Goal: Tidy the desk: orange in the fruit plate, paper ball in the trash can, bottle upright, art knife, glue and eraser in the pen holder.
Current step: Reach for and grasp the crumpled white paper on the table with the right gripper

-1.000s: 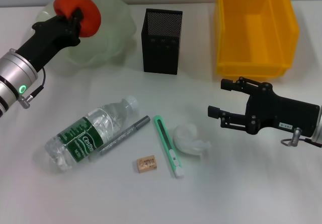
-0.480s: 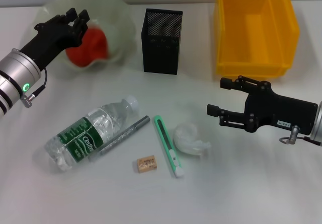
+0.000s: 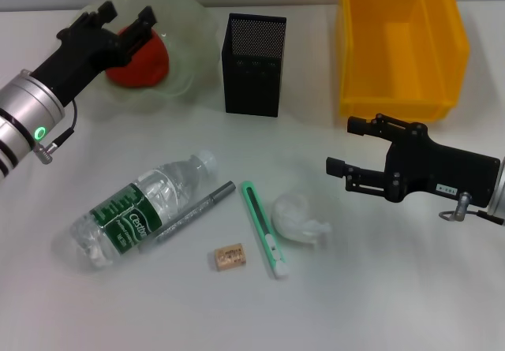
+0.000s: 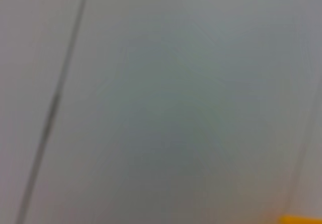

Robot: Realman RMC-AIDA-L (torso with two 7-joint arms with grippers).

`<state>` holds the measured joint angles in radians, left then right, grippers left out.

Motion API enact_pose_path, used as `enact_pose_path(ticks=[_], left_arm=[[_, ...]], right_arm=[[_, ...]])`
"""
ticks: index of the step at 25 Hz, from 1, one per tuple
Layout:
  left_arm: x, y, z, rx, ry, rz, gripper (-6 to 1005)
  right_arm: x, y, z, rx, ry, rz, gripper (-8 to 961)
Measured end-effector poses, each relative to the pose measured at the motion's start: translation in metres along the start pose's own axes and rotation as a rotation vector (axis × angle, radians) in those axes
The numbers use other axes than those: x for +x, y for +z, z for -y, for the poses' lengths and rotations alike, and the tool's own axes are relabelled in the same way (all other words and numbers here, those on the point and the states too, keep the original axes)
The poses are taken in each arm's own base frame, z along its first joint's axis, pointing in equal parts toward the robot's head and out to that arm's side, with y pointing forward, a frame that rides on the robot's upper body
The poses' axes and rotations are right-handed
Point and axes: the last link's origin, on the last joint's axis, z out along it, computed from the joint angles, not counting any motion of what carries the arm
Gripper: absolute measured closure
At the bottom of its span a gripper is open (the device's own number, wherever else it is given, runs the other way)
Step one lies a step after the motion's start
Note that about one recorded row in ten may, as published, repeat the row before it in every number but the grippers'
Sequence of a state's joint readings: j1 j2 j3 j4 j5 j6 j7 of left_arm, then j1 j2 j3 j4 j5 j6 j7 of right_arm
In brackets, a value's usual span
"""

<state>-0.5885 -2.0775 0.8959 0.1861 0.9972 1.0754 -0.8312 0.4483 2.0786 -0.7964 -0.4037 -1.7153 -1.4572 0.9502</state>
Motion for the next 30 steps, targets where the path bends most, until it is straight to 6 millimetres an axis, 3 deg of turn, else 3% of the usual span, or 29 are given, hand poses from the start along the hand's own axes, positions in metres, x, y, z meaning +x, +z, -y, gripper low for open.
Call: enact_pose_path(ticks=[4, 5, 6, 9, 17, 20, 22, 30], left_arm=[[0.011, -0.011, -0.013, -0.154, -0.031, -0.046, 263], [0.011, -0.011, -0.013, -0.154, -0.031, -0.046, 251], [0.018, -0.022, -0.022, -0.277, -0.015, -0.041, 239], [0.020, -0.041, -0.031, -0.418, 0.007, 0.001, 202], [0.007, -0.080, -0.040, -0.642, 0.057, 0.161, 202], [0.007, -0.080, -0.040, -0.642, 0.057, 0.161, 202], [-0.002, -0.089, -0.043, -0.698, 0.099, 0.234, 202], [-0.009, -0.093, -0.048, -0.752, 0.143, 0.293, 202]], right_arm=[[-0.004, 0.001, 0.004, -0.002, 0.042, 0.000, 168], [-0.006, 0.001, 0.005, -0.005, 0.051, 0.001, 168], [-0.008, 0.001, 0.007, -0.007, 0.058, 0.001, 168], [-0.014, -0.002, 0.012, -0.013, 0.074, 0.002, 168], [-0.046, -0.008, 0.020, -0.117, 0.117, -0.007, 168], [-0.052, -0.006, 0.019, -0.160, 0.113, -0.038, 169], [-0.056, 0.000, 0.019, -0.211, 0.101, -0.095, 169], [-0.053, 0.030, 0.010, -0.337, 0.041, -0.332, 169]])
